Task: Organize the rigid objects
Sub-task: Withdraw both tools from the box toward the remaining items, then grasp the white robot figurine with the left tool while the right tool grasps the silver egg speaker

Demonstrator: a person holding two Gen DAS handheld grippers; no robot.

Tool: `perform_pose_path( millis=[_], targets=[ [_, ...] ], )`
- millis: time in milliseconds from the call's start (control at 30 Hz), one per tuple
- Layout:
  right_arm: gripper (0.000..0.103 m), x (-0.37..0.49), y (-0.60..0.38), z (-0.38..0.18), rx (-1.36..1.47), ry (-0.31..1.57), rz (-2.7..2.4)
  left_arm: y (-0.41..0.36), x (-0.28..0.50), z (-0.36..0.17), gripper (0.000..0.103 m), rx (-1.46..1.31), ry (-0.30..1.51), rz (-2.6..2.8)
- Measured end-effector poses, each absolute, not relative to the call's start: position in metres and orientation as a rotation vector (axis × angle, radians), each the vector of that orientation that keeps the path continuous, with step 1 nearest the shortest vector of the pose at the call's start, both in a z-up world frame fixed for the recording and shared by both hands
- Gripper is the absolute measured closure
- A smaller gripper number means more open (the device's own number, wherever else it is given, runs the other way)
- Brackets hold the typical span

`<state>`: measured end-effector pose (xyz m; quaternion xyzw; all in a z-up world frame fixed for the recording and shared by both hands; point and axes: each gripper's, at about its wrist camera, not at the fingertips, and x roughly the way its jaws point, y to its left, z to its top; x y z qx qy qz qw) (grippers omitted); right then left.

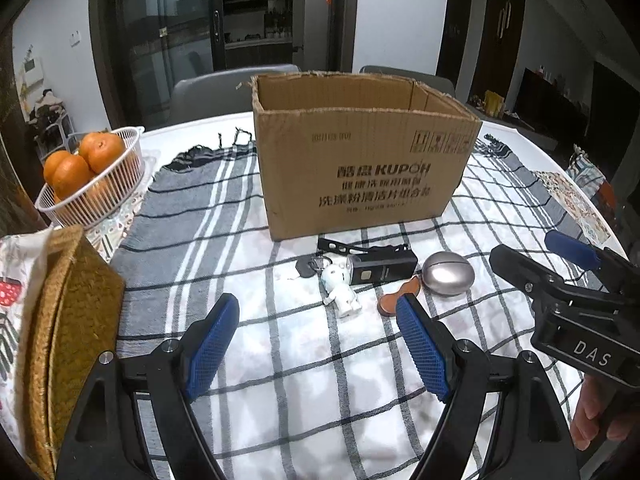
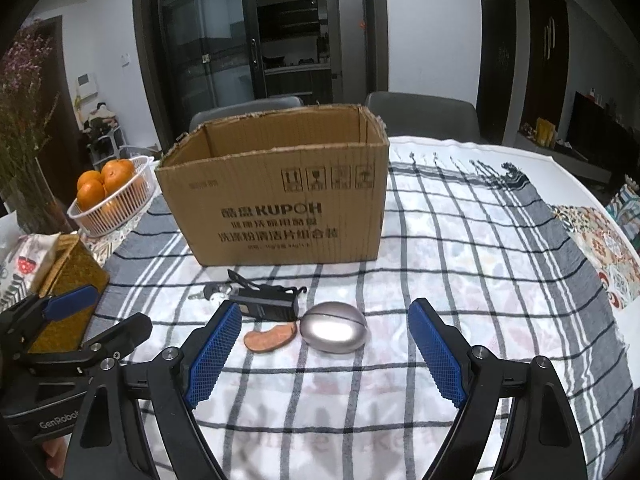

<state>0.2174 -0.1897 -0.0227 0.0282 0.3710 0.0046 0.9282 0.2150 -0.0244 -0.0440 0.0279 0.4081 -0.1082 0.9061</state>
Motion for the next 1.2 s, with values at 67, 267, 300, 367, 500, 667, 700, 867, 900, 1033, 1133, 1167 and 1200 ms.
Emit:
perform_pose_path(
  millis=[67,267,300,367,500,667,700,867,900,1033,1133,1167,1200],
  targets=[
    [0.017,0.221,-0.190,-0.029,0.065,0.778,0.016,-0.025,0.218,-0.049,0.022,0.056,0.855,-0.226],
    [0.017,0.228,-0.192,-0.045,0.082,0.825,0.020,-0.027,0.226,-0.064,0.022,0.055,0.893,-0.233],
    [0.017,0.229,-0.193,-0.048,0.086,0.832,0.021,-0.027,0.228,-0.067,0.022,0.052,0.900,-0.234],
    [0.017,0.232,-0.194,-0.054,0.090,0.848,0.022,-0.028,0.231,-0.071,0.023,0.052,0.910,-0.234],
    [0.017,0.237,-0.195,-0.064,0.092,0.877,0.023,-0.031,0.237,-0.081,0.023,0.059,0.932,-0.238],
    [0.017,0.243,-0.197,-0.075,0.104,0.905,0.015,-0.033,0.244,-0.089,0.023,0.060,0.950,-0.243],
    [0.017,0.245,-0.198,-0.077,0.107,0.911,0.015,-0.034,0.246,-0.091,0.023,0.057,0.955,-0.245],
    [0.017,0.252,-0.202,-0.088,0.129,0.942,0.016,-0.037,0.255,-0.097,0.023,0.044,0.969,-0.248],
    [0.017,0.253,-0.203,-0.091,0.132,0.946,0.014,-0.038,0.258,-0.099,0.023,0.042,0.972,-0.246],
    [0.017,0.258,-0.206,-0.098,0.148,0.964,0.010,-0.040,0.266,-0.103,0.023,0.026,0.983,-0.244],
    [0.017,0.261,-0.207,-0.102,0.158,0.970,0.011,-0.040,0.273,-0.107,0.023,0.009,0.996,-0.237],
    [0.017,0.263,-0.207,-0.103,0.158,0.971,0.011,-0.040,0.274,-0.109,0.024,0.004,1.001,-0.236],
    [0.017,0.264,-0.207,-0.105,0.156,0.974,0.012,-0.040,0.277,-0.111,0.024,-0.001,1.008,-0.234]
  ],
)
